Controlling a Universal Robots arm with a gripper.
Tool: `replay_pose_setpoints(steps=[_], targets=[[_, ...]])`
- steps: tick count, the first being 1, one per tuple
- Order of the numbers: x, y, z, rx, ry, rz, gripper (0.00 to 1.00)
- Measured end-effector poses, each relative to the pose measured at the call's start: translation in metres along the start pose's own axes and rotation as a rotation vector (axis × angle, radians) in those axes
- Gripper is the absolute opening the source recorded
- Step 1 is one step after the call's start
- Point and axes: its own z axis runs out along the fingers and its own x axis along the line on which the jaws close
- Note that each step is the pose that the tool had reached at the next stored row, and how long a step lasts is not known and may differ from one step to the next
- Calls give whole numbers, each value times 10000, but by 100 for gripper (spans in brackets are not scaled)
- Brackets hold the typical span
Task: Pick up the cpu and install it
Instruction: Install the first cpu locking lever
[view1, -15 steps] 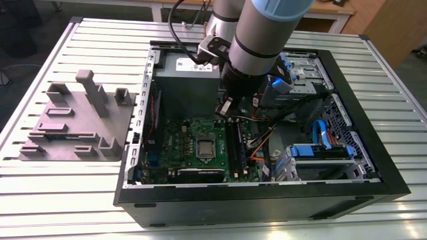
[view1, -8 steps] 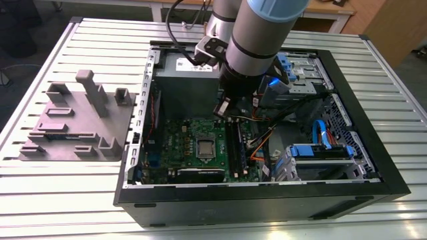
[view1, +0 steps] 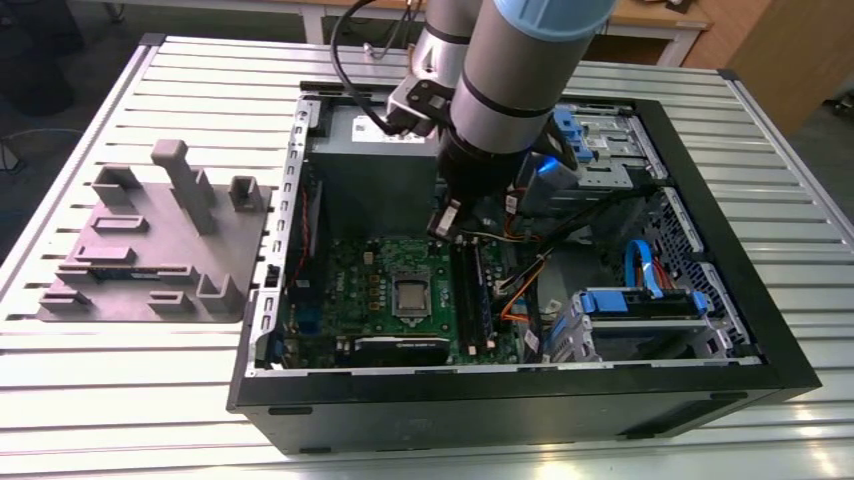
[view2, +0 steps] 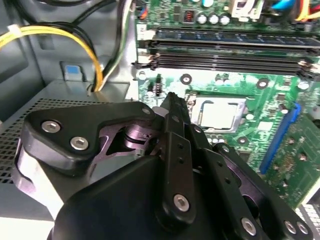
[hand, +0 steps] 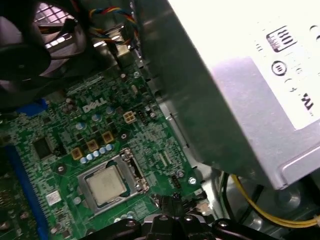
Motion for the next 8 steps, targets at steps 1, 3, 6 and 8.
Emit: replay_pose_setpoints(steps=[1,3,6,8], targets=[[9,-2,-1,15,30,-7,10],[32,-5,-1,17,38,-50,10],[50,-1,0,23,55,-252,10],[55,-3,-1,47,65,-443,10]])
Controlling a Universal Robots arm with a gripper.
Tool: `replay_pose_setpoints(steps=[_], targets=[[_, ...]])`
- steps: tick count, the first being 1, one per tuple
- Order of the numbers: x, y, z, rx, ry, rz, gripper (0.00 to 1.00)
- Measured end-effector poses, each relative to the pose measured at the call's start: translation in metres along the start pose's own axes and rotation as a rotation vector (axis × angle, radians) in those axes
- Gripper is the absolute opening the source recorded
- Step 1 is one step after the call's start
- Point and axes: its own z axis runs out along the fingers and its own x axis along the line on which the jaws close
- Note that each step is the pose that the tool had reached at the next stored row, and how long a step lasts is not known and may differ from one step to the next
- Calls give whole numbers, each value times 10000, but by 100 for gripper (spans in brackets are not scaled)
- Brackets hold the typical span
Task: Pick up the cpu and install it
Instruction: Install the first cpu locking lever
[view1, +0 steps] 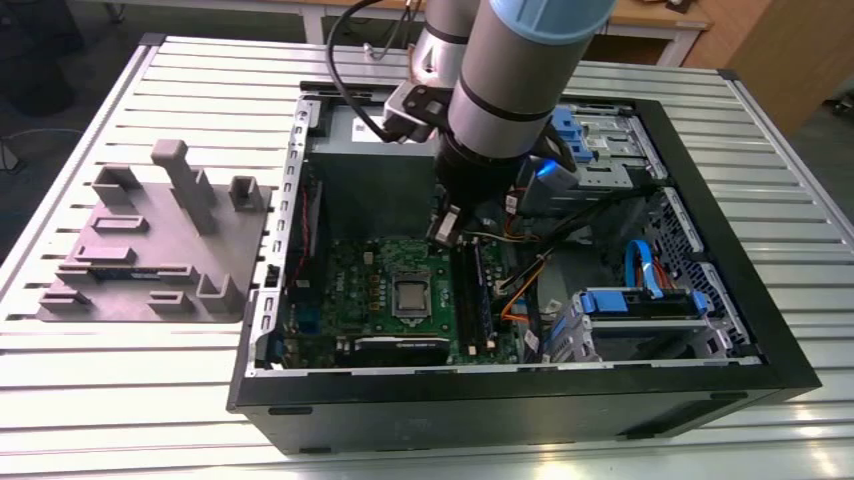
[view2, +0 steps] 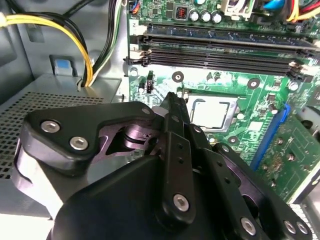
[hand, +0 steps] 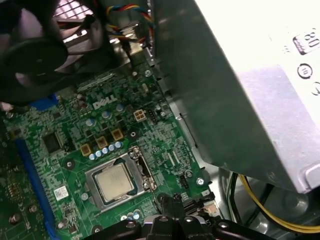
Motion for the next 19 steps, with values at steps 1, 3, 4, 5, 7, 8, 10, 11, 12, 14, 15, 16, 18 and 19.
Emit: replay_pose_setpoints(steps=[1,3,4,5,7,8,10,11,12,14,15,16,18,19], targets=[[3,-1,0,20,1,-96,10],[10,-1,2,71,-12,-219,10],[12,-1,4,94,-21,-226,10],[16,-3,4,104,-30,-228,10],[29,-9,4,102,-68,-233,10],[39,-13,3,95,-84,-238,10],[57,-14,3,92,-83,-279,10],[68,-9,3,90,-77,-327,10],[78,-4,3,89,-71,-375,10],[92,3,4,86,-57,-498,10],[95,3,4,84,-48,-590,10],[96,3,5,82,-35,-704,10],[98,3,7,80,-8,-960,10],[100,3,8,81,1,-1059,10]])
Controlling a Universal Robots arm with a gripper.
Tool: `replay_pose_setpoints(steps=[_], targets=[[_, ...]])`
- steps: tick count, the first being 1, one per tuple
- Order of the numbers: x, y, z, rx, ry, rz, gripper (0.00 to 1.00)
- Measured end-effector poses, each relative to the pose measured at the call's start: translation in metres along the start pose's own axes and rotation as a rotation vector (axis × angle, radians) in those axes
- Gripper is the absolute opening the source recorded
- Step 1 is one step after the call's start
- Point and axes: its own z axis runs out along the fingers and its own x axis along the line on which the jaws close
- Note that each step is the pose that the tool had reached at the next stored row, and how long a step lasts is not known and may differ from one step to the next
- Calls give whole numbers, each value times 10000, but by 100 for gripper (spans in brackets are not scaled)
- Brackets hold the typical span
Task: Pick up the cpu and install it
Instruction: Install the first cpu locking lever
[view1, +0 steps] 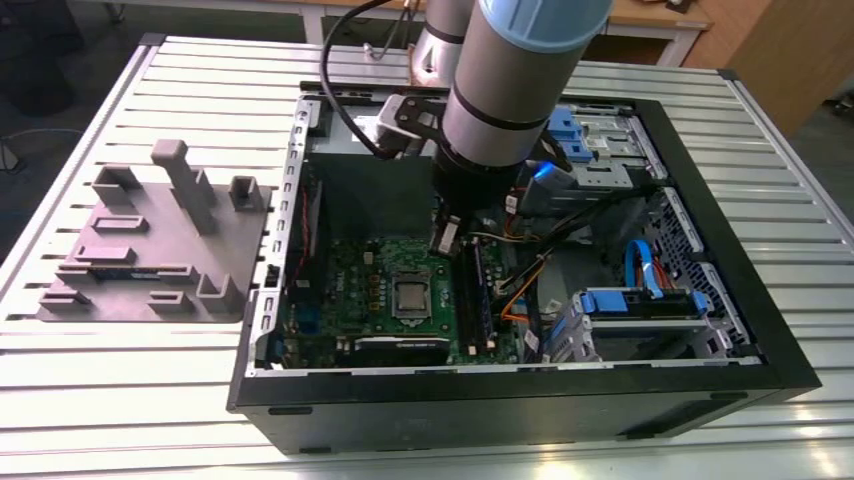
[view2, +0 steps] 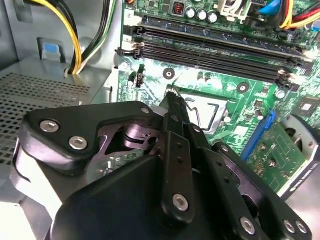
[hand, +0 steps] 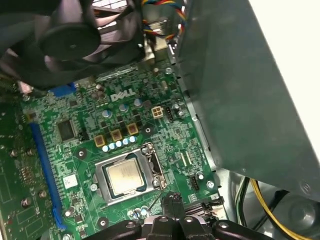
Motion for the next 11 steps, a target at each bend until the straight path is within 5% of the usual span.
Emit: replay_pose_setpoints(steps=[11], targets=[[18,-7,15,-14,120,-1224,10]])
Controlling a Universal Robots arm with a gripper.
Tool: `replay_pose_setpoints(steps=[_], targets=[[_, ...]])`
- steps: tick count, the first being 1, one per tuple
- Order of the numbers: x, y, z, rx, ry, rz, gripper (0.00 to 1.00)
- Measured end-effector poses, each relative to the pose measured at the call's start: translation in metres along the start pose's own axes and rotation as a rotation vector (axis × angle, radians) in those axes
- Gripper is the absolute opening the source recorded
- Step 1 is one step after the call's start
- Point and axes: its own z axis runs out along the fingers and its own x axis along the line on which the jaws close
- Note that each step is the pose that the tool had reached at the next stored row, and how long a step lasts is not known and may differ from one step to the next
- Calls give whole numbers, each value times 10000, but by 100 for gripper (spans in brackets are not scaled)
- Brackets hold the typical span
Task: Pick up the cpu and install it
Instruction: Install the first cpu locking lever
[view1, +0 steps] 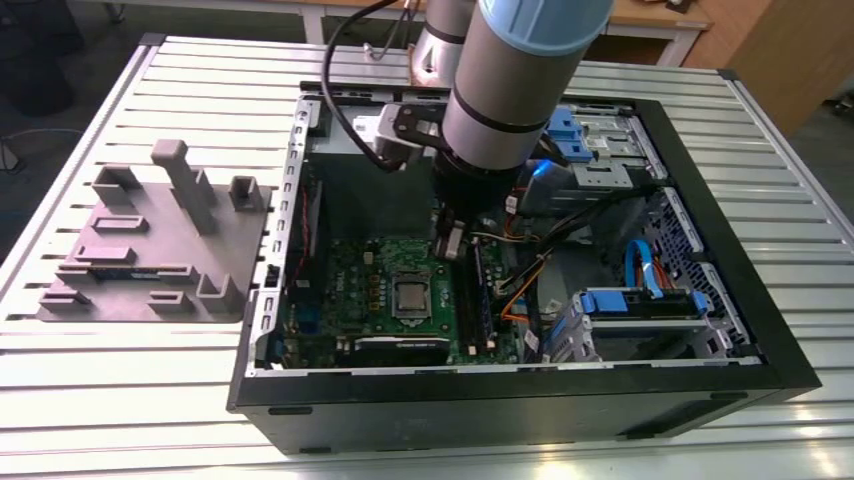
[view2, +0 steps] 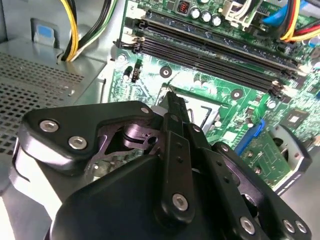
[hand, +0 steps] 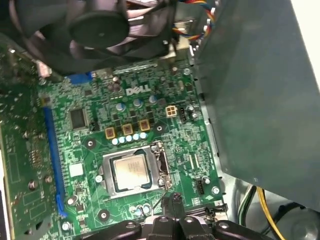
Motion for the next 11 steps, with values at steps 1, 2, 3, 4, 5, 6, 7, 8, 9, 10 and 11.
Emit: replay_pose_setpoints(steps=[1,2,3,4,5,6,7,8,9,10,11], targets=[[2,0,0,4,9,-110,10],[7,2,2,12,12,-187,10],[19,13,2,26,11,-213,10],[32,27,3,43,11,-222,10],[42,40,4,63,9,-233,10],[49,52,5,84,12,-254,10],[51,58,6,96,23,-298,10],[52,59,5,94,36,-394,10],[52,59,6,90,50,-548,10],[52,60,6,83,70,-744,10],[53,60,6,79,86,-914,10]])
